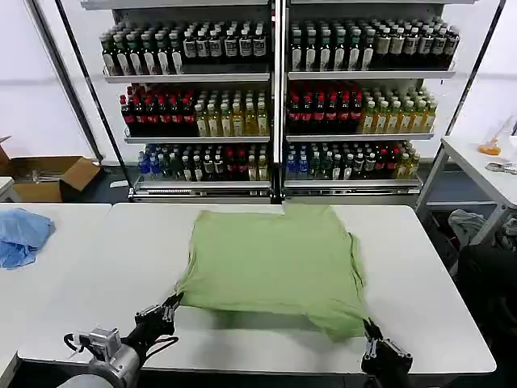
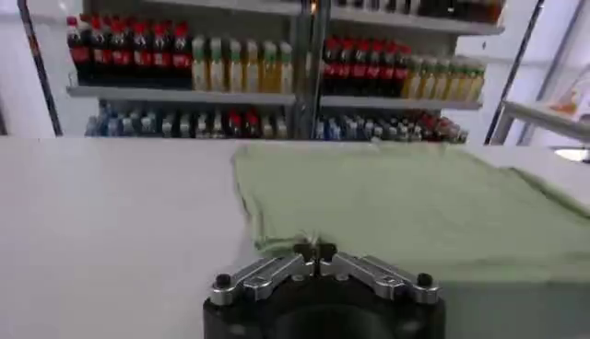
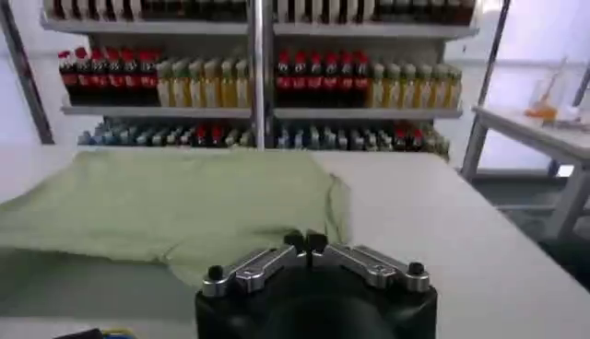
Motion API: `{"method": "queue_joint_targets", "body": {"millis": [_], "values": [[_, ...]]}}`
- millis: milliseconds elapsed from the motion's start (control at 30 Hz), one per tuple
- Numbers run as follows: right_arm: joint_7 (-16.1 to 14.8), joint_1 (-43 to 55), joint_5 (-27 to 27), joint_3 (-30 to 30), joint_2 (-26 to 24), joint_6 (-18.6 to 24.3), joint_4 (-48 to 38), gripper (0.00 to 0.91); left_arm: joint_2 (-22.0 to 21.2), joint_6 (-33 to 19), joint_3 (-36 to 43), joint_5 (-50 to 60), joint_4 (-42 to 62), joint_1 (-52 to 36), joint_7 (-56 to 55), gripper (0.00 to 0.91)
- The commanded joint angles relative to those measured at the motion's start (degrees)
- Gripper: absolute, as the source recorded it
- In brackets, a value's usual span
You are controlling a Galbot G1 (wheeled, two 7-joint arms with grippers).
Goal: Fold and organize the clothes.
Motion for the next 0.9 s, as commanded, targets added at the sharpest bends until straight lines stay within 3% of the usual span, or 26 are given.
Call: {"method": "queue_joint_targets", "body": {"millis": [33,500,900], "values": [[-0.24,0.56,0.93,3.62,-1.53,0.42,1.96,0.0,0.38,-0.25,-0.79,-1.62,-2.34,-0.04,-0.03,0.03],[-0.12,25.88,2.99,-6.58,-9.15,-1.55,-17.45,0.0,1.36,-0.83,7.88,-0.15,13.51,-13.51,-1.66,0.03],[-1.28,36.92,-1.19,-14.37,-9.51,-2.99,-29.28,0.0,0.78,-1.21,14.37,3.84,22.48,-22.02,-3.23,0.02]]}}
